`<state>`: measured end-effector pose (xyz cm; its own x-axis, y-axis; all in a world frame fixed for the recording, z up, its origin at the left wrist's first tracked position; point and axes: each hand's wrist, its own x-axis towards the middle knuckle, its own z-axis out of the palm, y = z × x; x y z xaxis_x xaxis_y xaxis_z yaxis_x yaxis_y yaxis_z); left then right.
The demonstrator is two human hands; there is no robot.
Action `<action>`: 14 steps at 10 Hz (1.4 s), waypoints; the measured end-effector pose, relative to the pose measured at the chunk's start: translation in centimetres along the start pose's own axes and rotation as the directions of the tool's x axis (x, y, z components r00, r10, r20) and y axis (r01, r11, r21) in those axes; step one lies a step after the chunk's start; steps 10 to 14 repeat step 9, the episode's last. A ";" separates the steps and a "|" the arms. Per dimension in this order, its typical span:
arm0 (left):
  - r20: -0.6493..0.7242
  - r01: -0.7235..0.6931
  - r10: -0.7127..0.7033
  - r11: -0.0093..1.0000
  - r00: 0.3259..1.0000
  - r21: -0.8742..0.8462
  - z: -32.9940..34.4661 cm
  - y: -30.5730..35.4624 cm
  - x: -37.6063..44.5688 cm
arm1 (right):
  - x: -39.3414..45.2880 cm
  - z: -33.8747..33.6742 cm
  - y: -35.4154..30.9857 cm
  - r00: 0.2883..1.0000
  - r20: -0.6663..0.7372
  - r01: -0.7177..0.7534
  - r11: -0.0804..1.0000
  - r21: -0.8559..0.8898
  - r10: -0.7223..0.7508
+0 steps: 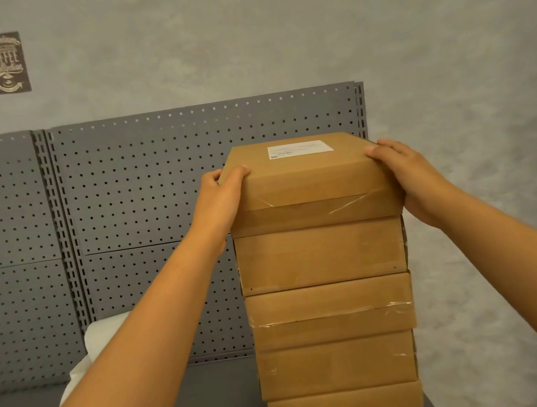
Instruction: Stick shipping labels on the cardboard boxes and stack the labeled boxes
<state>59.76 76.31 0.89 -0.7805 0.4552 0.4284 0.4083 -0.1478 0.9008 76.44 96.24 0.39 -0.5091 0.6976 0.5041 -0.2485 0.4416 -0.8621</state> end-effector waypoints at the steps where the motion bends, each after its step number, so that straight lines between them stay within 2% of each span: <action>1: 0.013 0.005 -0.005 0.998 1.000 0.060 0.1 -0.3 0.6 | 0.6 0.0 0.2 1.000 -0.005 -0.015 0.999 -0.033 0.015; 7: -0.112 -0.053 0.093 0.947 0.989 0.317 0.4 -1.3 2.1 | 0.9 0.0 0.1 1.000 -0.020 0.003 0.959 -0.282 -0.009; 8: -0.024 0.007 -0.001 0.968 1.000 0.252 -0.3 -0.5 1.6 | 0.5 0.2 -0.7 0.989 -0.103 0.059 0.911 -0.407 -0.110; 9: 0.012 0.011 -0.012 0.991 1.000 0.133 -1.0 -0.2 1.1 | -0.5 1.0 -1.5 0.860 -0.160 0.314 0.750 -0.583 -0.485; 14: 0.012 0.011 -0.012 0.991 1.000 0.133 -1.0 -0.2 1.1 | -0.5 1.0 -1.5 0.860 -0.160 0.314 0.750 -0.583 -0.485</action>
